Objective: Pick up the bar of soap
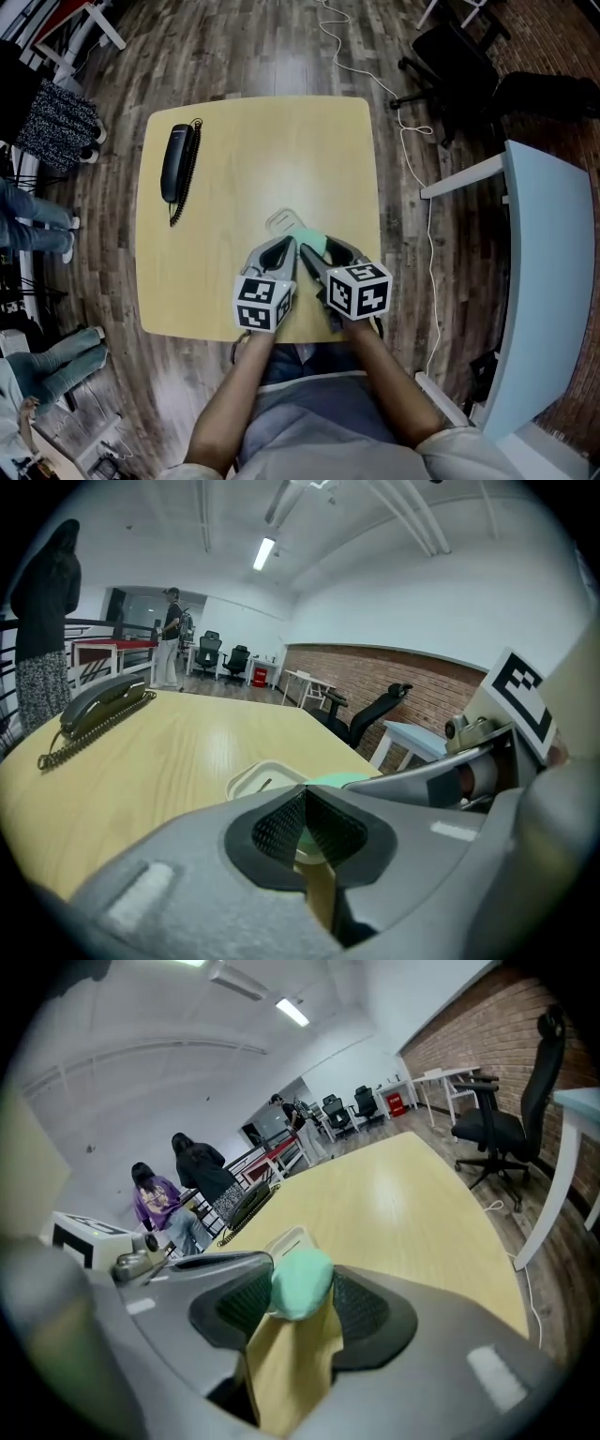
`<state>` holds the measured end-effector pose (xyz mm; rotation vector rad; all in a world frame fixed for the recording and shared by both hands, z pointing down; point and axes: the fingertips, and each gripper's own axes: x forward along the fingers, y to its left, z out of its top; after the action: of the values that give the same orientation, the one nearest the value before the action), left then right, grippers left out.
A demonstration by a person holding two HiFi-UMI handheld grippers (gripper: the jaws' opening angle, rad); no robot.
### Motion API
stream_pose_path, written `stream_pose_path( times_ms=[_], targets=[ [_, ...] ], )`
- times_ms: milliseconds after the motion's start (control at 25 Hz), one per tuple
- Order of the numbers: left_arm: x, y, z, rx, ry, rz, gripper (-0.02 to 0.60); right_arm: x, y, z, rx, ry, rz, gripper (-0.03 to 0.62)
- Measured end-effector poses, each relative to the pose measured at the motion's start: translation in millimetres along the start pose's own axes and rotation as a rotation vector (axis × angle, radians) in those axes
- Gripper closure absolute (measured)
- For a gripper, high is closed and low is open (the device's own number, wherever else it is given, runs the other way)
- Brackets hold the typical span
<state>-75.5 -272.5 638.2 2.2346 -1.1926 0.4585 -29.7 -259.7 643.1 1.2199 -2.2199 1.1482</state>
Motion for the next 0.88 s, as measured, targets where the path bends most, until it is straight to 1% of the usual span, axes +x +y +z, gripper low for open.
stream_pose_path(
  times_ms=[80,160,240,320,440,560,720,880],
  targets=[
    [-1,5,-2,-0.009,0.015,0.017,0.575,-5,7,7,-0.044,-0.035,0.007,0.415],
    [-1,11,-8,-0.018,0.046,0.037,0.576,-6,14,14,-0.06,-0.066,0.036,0.455],
    [-2,14,-11,-0.017,0.054,0.048,0.577,-2,20,14,-0.048,-0.059,0.076,0.457],
    [-2,15,-11,-0.006,0.055,0.05,0.577,6,24,10,-0.044,-0.024,0.095,0.448],
    [-1,13,-12,-0.001,0.06,0.045,0.577,13,23,5,-0.052,0.007,0.082,0.459],
    [-1,13,-12,-0.006,0.055,0.043,0.577,17,20,4,-0.037,0.007,0.078,0.461],
    [-1,15,-8,-0.014,0.044,0.045,0.577,21,18,7,-0.005,-0.007,0.094,0.462],
    [-1,17,-7,-0.019,0.044,0.047,0.577,22,20,9,0.0,0.003,0.11,0.462]
  ],
)
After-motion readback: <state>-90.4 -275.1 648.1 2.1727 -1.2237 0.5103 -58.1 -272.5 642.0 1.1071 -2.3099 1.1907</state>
